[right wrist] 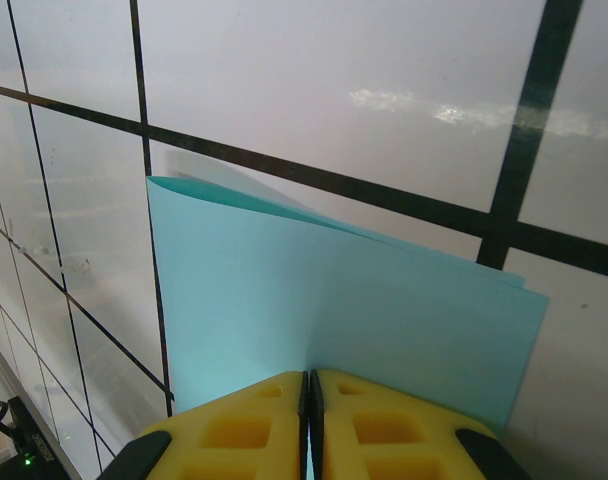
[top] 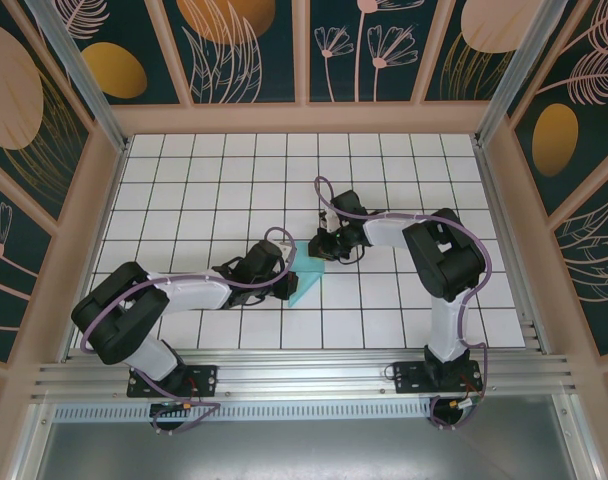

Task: Fold a paper plane with a square sheet of paper (pick it up from the middle)
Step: Fold the wing for the third time at the center of the table.

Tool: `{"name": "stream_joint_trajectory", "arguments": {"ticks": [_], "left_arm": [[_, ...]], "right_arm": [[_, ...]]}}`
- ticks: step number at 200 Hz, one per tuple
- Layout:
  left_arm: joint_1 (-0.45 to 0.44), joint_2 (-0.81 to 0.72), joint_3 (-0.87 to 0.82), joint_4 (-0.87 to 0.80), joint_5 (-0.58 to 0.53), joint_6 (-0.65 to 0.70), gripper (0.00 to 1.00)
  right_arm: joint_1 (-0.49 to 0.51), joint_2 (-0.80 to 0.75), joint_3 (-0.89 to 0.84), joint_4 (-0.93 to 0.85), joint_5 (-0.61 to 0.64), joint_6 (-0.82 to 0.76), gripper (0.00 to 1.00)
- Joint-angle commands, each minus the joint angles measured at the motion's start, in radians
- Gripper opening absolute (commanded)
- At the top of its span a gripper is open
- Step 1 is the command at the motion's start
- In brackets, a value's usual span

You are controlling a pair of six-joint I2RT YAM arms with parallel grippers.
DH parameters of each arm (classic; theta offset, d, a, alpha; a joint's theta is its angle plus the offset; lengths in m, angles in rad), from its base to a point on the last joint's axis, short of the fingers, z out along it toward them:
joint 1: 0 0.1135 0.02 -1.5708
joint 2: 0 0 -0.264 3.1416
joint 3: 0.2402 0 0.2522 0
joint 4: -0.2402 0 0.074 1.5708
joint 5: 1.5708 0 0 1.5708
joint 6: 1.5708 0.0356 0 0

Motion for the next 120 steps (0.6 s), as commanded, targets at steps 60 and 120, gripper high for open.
{"name": "stream_joint_trajectory", "arguments": {"ticks": [60,120], "left_arm": [[0.006,0.033,-0.026,0.019,-0.027,-0.036,0.03],[0.004,0.067,-0.043,0.054,-0.016,-0.021,0.03]], "right_arm": [[0.018,0.041,-0.03,-0.046,0.074,-0.011,0.14],[0.02,0.045,-0.03,-0.043,0.07,-0.008,0.15]]}}
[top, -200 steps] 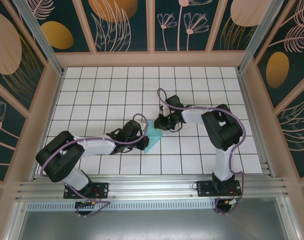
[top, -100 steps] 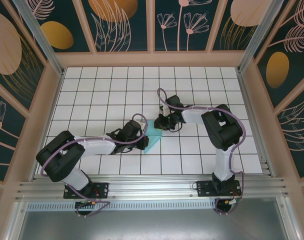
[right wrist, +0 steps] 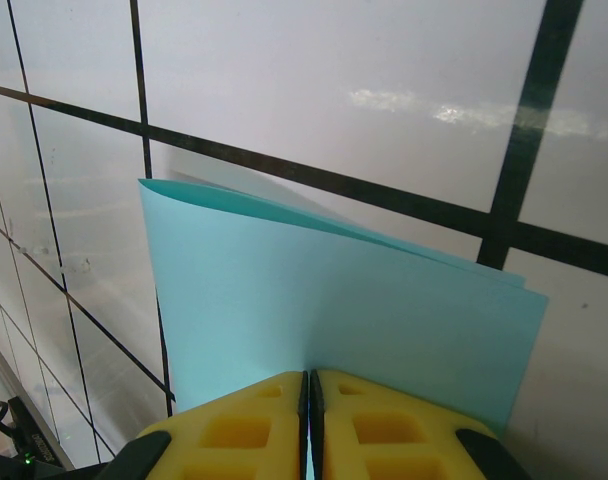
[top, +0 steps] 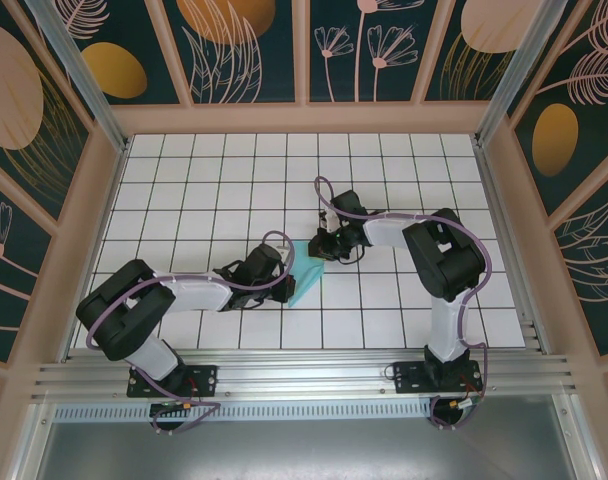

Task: Fold a paper plane with a square sheet of paper (pick it up from the middle)
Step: Fold the wing for the third time at the center of the table.

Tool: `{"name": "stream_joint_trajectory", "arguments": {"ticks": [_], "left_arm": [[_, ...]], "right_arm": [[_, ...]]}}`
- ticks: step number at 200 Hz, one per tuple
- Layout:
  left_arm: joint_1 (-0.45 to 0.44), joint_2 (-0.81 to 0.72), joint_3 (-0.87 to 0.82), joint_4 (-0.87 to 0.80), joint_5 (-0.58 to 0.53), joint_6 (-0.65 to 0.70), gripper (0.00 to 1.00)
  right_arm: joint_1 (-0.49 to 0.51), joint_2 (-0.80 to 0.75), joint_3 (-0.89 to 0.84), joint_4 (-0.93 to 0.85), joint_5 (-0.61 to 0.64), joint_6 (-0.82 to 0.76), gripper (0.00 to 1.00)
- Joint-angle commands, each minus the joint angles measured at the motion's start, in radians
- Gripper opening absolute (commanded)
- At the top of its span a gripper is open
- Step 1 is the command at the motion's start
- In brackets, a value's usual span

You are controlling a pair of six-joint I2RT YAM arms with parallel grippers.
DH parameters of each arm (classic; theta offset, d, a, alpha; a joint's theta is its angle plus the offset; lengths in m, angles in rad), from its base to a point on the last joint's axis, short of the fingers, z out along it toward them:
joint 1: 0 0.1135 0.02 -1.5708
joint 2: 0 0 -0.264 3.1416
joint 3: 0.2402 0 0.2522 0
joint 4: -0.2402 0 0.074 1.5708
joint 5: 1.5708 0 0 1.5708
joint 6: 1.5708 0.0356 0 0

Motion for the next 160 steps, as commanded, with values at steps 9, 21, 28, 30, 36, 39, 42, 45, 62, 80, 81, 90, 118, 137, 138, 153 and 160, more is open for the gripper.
{"name": "stream_joint_trajectory", "arguments": {"ticks": [9,21,28,30,36,39,42,45,62,80,81,90,118,137,138,153,160], "left_arm": [[0.005,0.041,-0.013,0.026,0.001,0.007,0.03],[0.004,0.043,-0.016,0.033,0.006,0.013,0.04],[0.005,0.043,-0.013,0.03,0.006,0.017,0.04],[0.005,0.042,-0.012,0.028,0.006,0.018,0.03],[0.006,0.039,-0.013,0.027,0.004,0.02,0.04],[0.004,0.037,-0.016,0.03,0.005,0.02,0.04],[0.004,0.035,-0.019,0.032,0.006,0.022,0.04],[0.005,0.034,-0.02,0.035,0.006,0.024,0.04],[0.005,0.035,-0.019,0.026,-0.001,0.034,0.04],[0.005,0.041,-0.017,0.014,-0.01,0.044,0.04],[0.005,0.042,-0.018,0.014,-0.01,0.044,0.04],[0.005,0.044,-0.018,0.013,-0.009,0.047,0.03],[0.004,0.04,-0.028,0.013,-0.008,0.038,0.03],[0.004,0.04,-0.041,0.037,0.001,0.039,0.03],[0.005,0.041,-0.04,0.037,0.002,0.039,0.03],[0.005,0.051,-0.024,0.024,0.006,0.05,0.03],[0.005,0.053,-0.02,0.019,0.004,0.051,0.03]], "right_arm": [[0.019,0.045,-0.032,-0.045,0.071,-0.008,0.15],[0.018,0.043,-0.035,-0.041,0.071,-0.007,0.15],[0.019,0.043,-0.035,-0.041,0.073,-0.006,0.15],[0.019,0.043,-0.035,-0.042,0.073,-0.006,0.15],[0.019,0.042,-0.036,-0.041,0.07,-0.005,0.15],[0.019,0.043,-0.036,-0.04,0.072,-0.005,0.15],[0.019,0.043,-0.037,-0.041,0.073,-0.005,0.15],[0.019,0.043,-0.038,-0.04,0.072,-0.005,0.15],[0.019,0.039,-0.038,-0.036,0.07,-0.002,0.15],[0.019,0.022,-0.031,-0.031,0.062,0.0,0.16],[0.019,0.021,-0.03,-0.031,0.062,0.0,0.16],[0.017,0.002,-0.026,-0.031,0.061,0.002,0.17],[0.013,-0.108,-0.022,-0.02,0.083,0.016,0.21],[0.004,-0.187,-0.042,-0.008,0.098,0.035,0.23],[0.004,-0.191,-0.044,-0.007,0.098,0.035,0.23],[0.005,-0.237,-0.089,0.019,0.08,0.059,0.2],[0.009,-0.261,-0.117,0.035,0.072,0.072,0.18]]}}
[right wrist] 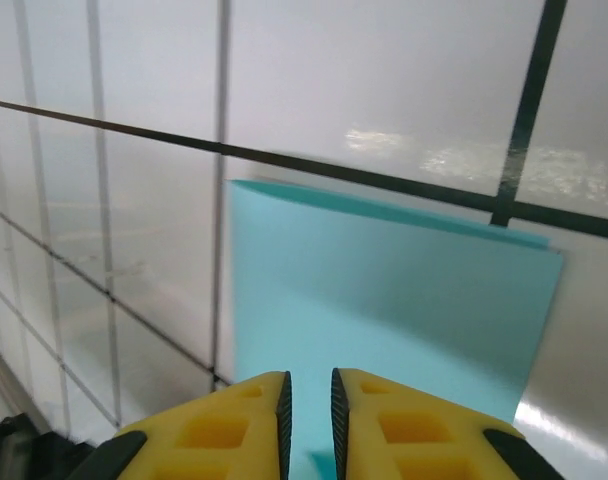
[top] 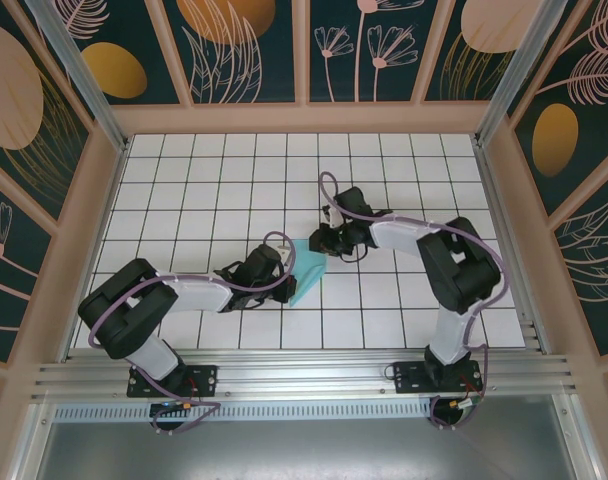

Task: Fold a paper plane with a square sheet of paper (pick it up from the middle)
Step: Fold the wing for the third time at the center of the table.

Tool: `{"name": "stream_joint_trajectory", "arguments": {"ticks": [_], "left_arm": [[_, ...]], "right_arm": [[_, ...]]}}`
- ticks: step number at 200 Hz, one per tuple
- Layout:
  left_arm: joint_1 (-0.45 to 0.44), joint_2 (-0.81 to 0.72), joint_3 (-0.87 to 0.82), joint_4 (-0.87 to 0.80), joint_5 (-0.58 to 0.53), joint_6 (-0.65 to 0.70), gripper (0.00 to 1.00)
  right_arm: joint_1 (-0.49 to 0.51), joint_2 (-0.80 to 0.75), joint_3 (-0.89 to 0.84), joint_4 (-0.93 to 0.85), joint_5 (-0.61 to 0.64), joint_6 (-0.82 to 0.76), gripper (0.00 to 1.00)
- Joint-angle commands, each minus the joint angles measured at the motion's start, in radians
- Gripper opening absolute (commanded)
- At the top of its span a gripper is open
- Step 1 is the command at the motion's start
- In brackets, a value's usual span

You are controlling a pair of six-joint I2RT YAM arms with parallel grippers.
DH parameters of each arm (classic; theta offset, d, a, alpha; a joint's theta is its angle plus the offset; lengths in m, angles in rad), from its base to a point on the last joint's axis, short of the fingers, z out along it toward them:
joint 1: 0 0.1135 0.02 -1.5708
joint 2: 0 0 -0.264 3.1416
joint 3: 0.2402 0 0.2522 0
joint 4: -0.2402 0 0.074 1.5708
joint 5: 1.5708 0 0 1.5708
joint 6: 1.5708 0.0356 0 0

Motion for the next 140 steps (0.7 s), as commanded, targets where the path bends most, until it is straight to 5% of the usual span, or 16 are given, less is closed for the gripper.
{"name": "stream_joint_trajectory", "arguments": {"ticks": [1,49,140], "left_arm": [[0.005,0.038,-0.007,-0.036,0.0,0.027,0.03],[0.004,0.04,-0.002,-0.044,0.001,0.036,0.03],[0.004,0.032,-0.004,-0.065,-0.013,0.049,0.02]], "right_arm": [[0.003,-0.104,-0.073,0.036,0.003,0.045,0.18],[0.077,-0.196,-0.262,0.23,-0.051,0.194,0.07],[0.151,-0.085,-0.288,0.324,-0.04,0.244,0.05]]}}
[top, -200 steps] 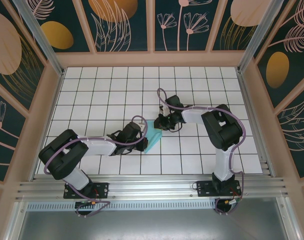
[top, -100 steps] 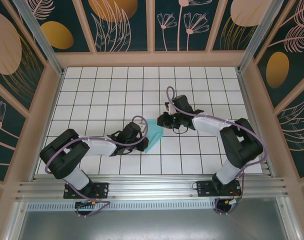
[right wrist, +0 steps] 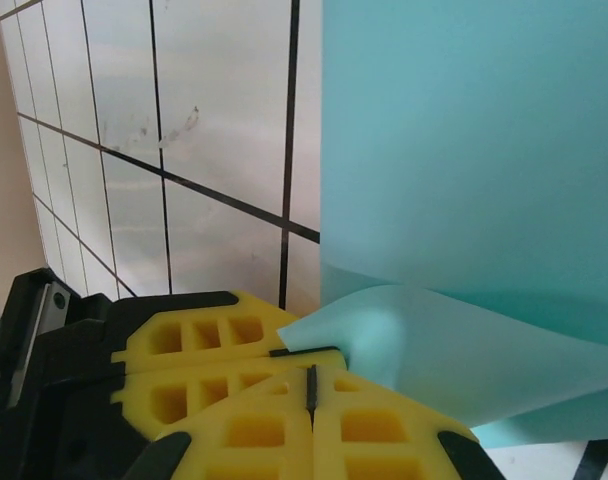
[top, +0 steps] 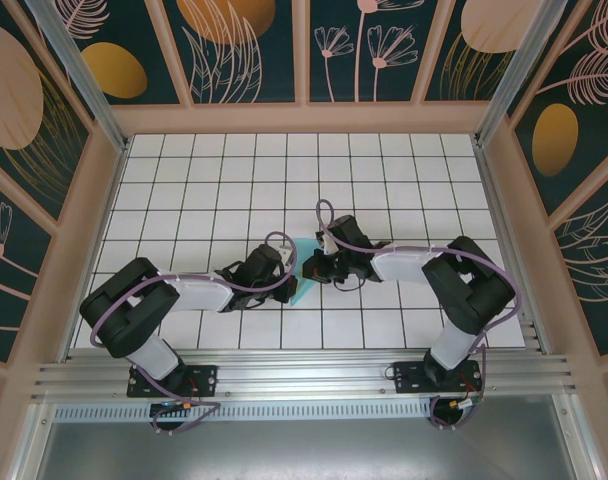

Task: Fold a paper plane with a square sheet of paper (pick it up from the middle)
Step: Fold the wing for the third time at the center of the table.

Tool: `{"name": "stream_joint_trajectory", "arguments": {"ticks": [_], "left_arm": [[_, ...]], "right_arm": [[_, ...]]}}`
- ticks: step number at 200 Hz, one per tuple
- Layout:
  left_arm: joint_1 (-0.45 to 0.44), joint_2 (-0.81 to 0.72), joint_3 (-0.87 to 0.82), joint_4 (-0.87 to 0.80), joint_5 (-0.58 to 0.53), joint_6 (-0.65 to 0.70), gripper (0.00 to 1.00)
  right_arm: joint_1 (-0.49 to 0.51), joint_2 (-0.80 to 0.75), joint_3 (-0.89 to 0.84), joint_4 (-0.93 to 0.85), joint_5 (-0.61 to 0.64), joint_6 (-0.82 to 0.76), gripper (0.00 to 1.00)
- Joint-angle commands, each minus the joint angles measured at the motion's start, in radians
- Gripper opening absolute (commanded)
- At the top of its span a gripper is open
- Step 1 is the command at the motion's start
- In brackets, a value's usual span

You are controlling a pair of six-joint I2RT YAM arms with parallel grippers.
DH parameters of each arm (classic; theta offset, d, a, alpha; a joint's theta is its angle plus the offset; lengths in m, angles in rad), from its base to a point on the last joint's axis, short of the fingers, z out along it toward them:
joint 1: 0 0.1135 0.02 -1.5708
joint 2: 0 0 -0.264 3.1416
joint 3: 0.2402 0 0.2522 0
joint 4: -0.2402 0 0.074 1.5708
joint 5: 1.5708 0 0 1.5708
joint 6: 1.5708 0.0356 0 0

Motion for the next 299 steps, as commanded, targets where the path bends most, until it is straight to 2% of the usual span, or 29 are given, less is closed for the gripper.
{"name": "stream_joint_trajectory", "arguments": {"ticks": [1,47,72,110,143,184,223,269,299], "left_arm": [[0.004,0.026,-0.005,-0.075,-0.014,0.023,0.02],[0.005,0.035,-0.001,-0.086,-0.018,0.028,0.02],[0.004,0.04,0.003,-0.095,-0.025,0.031,0.02],[0.004,0.039,0.008,-0.107,-0.032,0.037,0.02],[0.005,0.049,0.017,-0.111,-0.028,0.038,0.01],[0.004,0.048,0.017,-0.113,-0.029,0.04,0.02],[0.005,0.046,0.013,-0.116,-0.032,0.037,0.01],[0.005,0.041,0.014,-0.119,-0.034,0.038,0.01],[0.004,0.037,0.012,-0.121,-0.032,0.039,0.01]], "right_arm": [[0.004,0.02,-0.023,0.055,-0.001,0.016,0.05],[0.0,0.07,-0.085,0.119,0.017,0.018,0.06],[0.0,0.101,-0.089,0.097,0.035,0.023,0.06],[-0.003,0.015,-0.073,0.038,0.056,0.01,0.06],[-0.049,-0.042,-0.058,0.026,0.057,-0.013,0.07],[-0.08,0.024,-0.036,0.009,0.05,-0.032,0.07],[-0.081,0.109,0.006,-0.141,0.156,-0.038,0.06],[-0.094,0.02,0.039,-0.129,0.116,-0.051,0.06],[-0.117,0.032,0.042,-0.124,0.104,-0.058,0.06]]}}
